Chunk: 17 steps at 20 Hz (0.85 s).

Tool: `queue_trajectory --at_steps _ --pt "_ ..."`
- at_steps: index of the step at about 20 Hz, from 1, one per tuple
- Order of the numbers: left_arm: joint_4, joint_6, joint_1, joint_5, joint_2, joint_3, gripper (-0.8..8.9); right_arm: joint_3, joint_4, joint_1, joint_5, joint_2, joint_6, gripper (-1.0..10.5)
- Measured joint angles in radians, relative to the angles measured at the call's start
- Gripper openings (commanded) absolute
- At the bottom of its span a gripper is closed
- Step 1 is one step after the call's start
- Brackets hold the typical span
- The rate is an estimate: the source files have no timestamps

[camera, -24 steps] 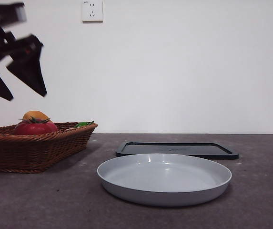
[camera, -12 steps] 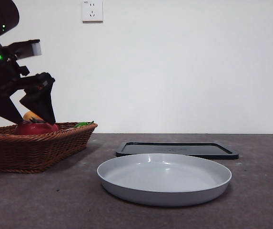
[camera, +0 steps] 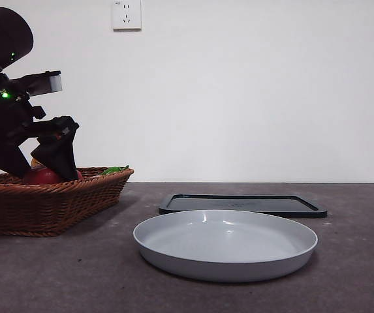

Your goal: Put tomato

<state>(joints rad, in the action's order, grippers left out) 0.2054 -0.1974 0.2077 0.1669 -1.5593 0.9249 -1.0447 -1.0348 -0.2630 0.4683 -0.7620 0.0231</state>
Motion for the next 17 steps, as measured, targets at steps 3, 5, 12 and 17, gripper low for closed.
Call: queue_trajectory --at_steps 3,5,12,17 --pt "0.000 0.000 0.000 0.001 0.000 0.000 2.56 0.000 0.000 0.000 0.000 0.000 0.000 4.3" --pt "0.000 0.000 0.000 0.001 0.000 0.000 2.48 0.000 0.000 0.000 0.000 0.000 0.000 4.3" --pt "0.023 0.017 0.009 0.010 0.137 0.000 2.48 0.000 0.000 0.000 0.000 0.000 0.000 4.3" --pt "0.024 0.094 0.101 0.116 0.340 0.009 2.48 0.000 0.000 0.000 0.000 0.000 0.000 4.3"
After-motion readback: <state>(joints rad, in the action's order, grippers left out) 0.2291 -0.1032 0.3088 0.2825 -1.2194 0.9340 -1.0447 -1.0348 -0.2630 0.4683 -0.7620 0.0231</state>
